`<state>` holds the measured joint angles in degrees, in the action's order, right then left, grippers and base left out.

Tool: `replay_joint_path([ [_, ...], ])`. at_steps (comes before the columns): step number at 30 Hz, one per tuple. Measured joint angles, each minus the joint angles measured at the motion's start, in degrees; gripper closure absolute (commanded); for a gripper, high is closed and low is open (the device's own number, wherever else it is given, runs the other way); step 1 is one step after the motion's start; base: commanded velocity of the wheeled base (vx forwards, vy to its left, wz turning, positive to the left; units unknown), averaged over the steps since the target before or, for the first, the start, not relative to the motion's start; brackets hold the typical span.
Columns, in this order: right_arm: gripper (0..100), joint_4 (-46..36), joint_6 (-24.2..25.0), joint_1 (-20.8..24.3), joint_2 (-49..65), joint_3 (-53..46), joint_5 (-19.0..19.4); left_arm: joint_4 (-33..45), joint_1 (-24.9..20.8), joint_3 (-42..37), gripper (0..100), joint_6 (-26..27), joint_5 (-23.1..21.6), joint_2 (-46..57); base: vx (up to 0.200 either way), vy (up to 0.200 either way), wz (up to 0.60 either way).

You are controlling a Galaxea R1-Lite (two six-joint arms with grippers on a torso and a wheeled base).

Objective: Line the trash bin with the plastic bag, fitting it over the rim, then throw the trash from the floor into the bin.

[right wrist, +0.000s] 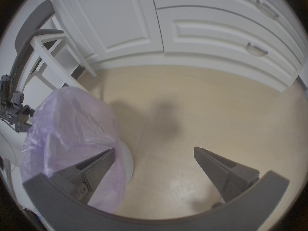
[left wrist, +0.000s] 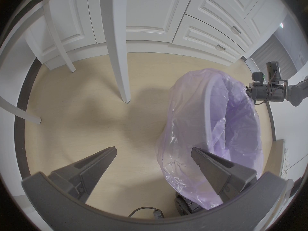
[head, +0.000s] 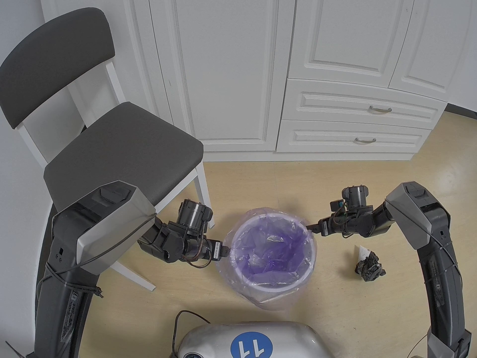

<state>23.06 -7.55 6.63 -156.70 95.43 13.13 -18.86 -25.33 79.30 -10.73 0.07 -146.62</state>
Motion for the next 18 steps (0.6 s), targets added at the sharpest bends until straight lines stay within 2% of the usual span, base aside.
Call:
replay_joint_path([
  [4, 0, 6.99, 0.77, 0.12, -1.99, 1.12, -0.68, -0.29, -0.07, 0.13, 0, -0.09, -0.02, -0.18, 0.0, 0.0, 0.0],
  [7, 0, 9.06, 4.0, 0.41, -3.86, 2.83, -1.12, -0.57, -0.13, 0.2, 0, -0.2, 0.02, -0.29, 0.0, 0.0, 0.0],
  [11, 0, 8.19, 7.59, 0.87, -5.62, 4.84, -1.5, -0.99, -0.18, 0.18, 0, -0.4, 0.15, -0.35, 0.0, 0.0, 0.0],
  [18, 0, 0.85, 7.79, 1.13, -6.95, 7.08, -1.56, -1.04, -0.6, -0.55, 0, -0.43, 0.28, -0.33, 0.0, 0.0, 0.0],
])
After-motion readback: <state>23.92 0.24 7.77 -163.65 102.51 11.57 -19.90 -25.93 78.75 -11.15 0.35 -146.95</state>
